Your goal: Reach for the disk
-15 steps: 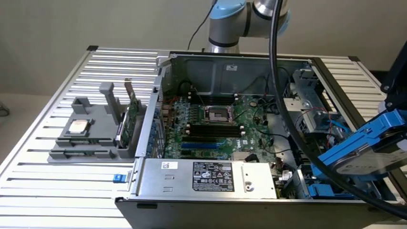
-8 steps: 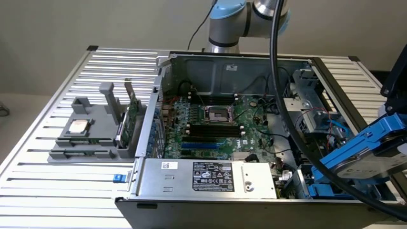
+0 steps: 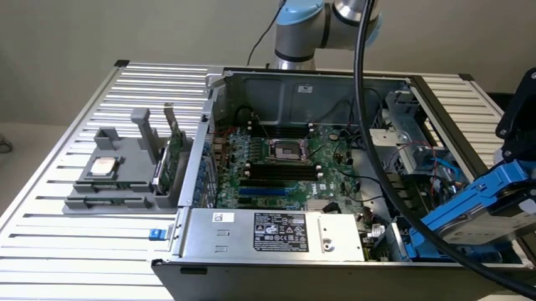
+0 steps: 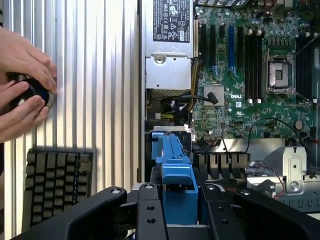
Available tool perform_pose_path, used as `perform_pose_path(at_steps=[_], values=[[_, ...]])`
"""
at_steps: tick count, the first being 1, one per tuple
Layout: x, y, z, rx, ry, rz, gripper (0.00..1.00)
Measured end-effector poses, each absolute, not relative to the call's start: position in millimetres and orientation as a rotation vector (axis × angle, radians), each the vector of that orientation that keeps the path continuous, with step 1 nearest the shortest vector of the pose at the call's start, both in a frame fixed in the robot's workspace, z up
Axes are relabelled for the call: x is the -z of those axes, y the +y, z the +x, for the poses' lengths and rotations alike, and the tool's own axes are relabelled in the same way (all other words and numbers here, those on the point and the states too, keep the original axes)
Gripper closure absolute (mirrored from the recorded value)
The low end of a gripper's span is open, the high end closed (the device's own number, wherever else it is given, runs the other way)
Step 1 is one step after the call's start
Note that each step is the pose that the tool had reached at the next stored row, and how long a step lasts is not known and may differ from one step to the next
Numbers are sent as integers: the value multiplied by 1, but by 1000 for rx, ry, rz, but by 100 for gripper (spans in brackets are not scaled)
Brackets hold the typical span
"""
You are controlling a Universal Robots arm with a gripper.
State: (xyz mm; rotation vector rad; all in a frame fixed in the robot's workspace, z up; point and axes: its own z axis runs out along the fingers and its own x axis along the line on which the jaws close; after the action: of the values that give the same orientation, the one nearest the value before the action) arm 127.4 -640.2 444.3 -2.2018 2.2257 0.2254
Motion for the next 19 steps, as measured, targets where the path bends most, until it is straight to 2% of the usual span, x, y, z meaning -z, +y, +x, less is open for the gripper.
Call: perform_pose_path(at_steps=[19], values=[[-443,-615,128,-201,2244,-2219,67]])
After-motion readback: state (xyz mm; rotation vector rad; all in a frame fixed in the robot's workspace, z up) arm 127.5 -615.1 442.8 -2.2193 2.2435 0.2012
